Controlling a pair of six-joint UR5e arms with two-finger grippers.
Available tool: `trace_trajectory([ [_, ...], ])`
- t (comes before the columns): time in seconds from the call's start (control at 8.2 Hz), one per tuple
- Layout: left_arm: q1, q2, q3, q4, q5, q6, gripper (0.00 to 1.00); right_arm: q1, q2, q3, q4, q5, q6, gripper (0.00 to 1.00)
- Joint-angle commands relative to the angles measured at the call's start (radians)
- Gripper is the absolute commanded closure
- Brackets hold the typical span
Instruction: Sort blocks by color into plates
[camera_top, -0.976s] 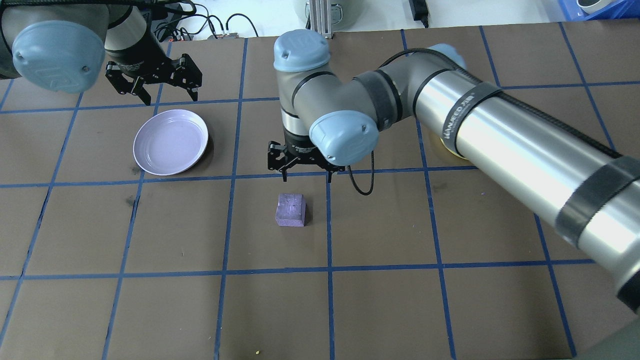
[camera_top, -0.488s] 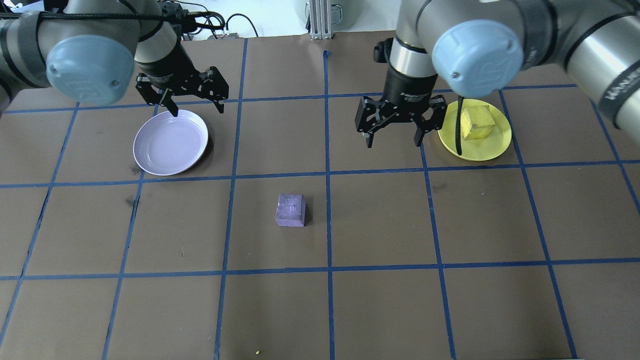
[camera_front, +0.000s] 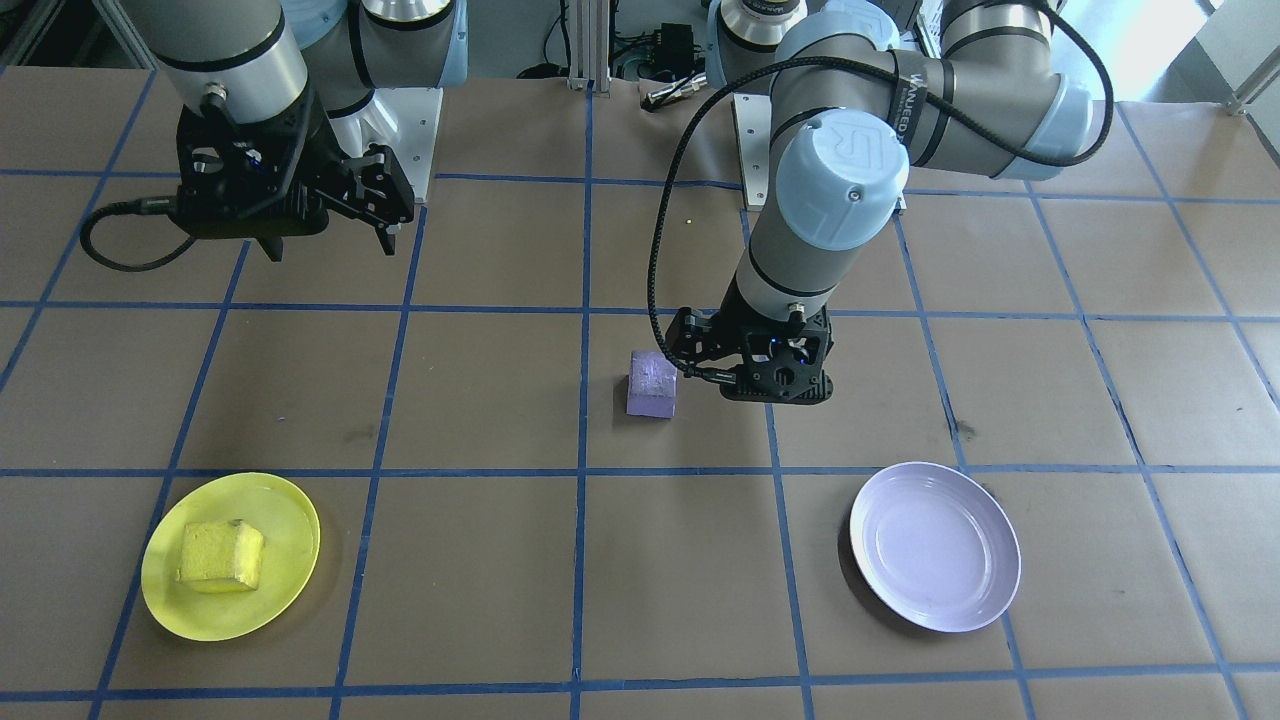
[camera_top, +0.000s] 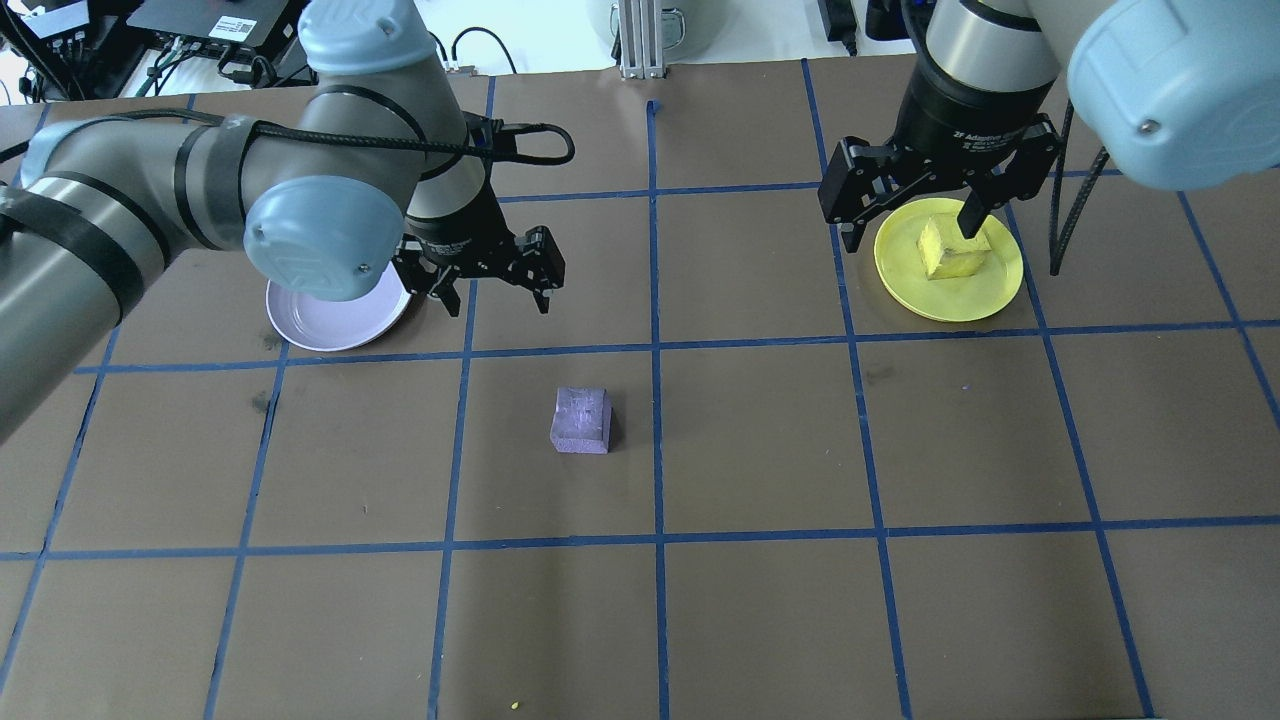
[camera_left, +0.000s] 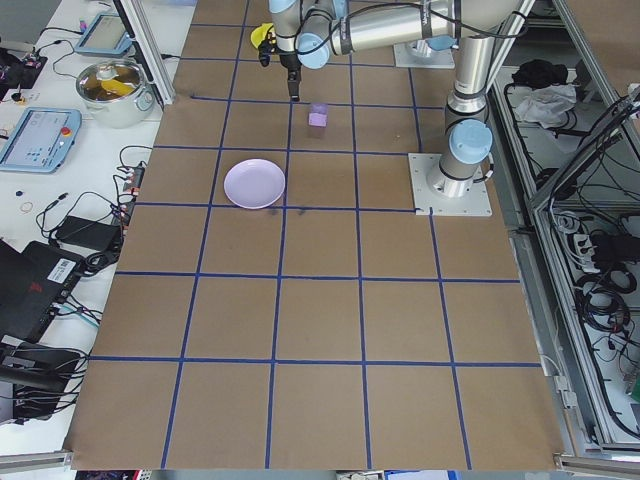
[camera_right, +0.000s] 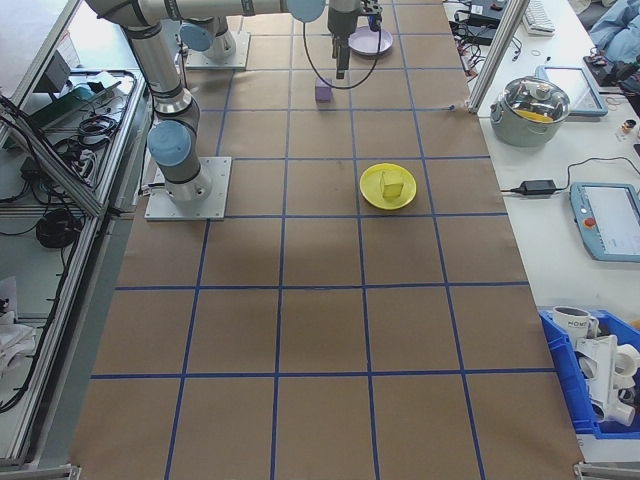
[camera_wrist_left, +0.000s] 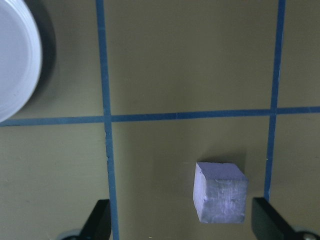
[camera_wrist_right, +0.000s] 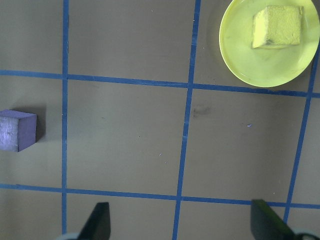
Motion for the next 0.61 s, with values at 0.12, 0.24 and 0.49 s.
trace_trajectory([
  [0.12,-0.07,-0.024,-0.082,-0.001,-0.007,-0.003,0.0,0.0,-0.025,-0.001,-0.014,-0.009,0.019,0.0],
  [0.24,-0.075,-0.053,-0.094,0.006,-0.004,-0.011,0.0,0.0,-0.024,-0.001,-0.014,-0.009,0.021,0.0],
  [0.49,-0.1,-0.083,-0.109,0.049,-0.002,-0.011,0.0,0.0,-0.022,-0.001,-0.03,-0.009,0.015,0.0],
])
